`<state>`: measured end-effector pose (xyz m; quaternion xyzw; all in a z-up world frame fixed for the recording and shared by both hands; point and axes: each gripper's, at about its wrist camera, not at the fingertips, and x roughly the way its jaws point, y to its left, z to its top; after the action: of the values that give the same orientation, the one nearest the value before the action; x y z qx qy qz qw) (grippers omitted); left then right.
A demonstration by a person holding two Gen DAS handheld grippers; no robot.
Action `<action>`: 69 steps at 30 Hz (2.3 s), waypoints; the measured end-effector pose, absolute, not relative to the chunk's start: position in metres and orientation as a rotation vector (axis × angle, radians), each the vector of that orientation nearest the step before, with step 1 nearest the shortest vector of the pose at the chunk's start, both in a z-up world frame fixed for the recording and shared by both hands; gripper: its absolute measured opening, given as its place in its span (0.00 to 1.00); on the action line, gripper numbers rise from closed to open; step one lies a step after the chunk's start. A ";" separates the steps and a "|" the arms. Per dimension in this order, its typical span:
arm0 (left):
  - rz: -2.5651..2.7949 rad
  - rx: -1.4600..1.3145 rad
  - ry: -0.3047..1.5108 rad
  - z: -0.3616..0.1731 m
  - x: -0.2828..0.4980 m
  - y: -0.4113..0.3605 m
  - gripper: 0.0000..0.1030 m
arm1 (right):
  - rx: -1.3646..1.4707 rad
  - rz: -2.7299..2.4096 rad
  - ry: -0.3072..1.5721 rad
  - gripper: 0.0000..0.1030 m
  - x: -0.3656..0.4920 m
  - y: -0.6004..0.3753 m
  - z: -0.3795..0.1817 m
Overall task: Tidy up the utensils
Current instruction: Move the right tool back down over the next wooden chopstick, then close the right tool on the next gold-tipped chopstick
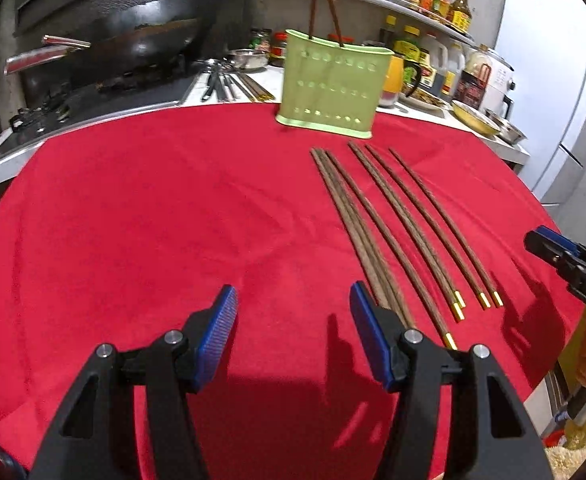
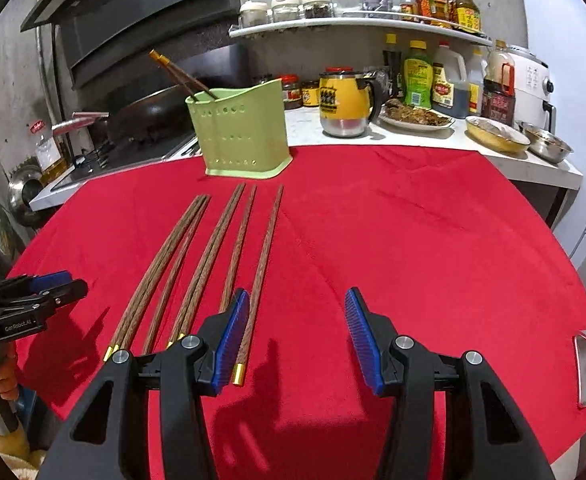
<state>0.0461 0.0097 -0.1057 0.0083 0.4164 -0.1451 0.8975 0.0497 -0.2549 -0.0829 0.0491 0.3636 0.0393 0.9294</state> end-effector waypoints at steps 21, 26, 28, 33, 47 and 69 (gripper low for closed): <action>-0.321 0.157 0.937 -0.124 0.069 -0.042 0.56 | 0.103 0.124 0.777 0.42 0.053 -0.258 -0.091; -0.238 0.181 0.921 -0.121 0.069 -0.026 0.56 | 0.073 0.167 0.808 0.37 0.057 -0.245 -0.101; -0.249 0.142 0.926 -0.121 0.070 -0.016 0.56 | 0.050 0.179 0.821 0.20 0.060 -0.236 -0.105; -0.280 0.088 0.920 -0.122 0.066 -0.002 0.56 | 0.015 0.176 0.864 0.14 0.076 -0.220 -0.116; -0.385 0.242 0.862 -0.128 0.015 -0.023 0.51 | 0.015 0.085 0.870 0.07 0.062 -0.238 -0.120; -0.357 0.243 0.872 -0.125 0.010 -0.030 0.19 | 0.045 0.172 0.806 0.15 0.023 -0.240 -0.122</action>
<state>0.0097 -0.0299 -0.1250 0.1170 0.4189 -0.1716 0.8839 0.0228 -0.2397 -0.1224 0.0217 0.3918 0.0834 0.9160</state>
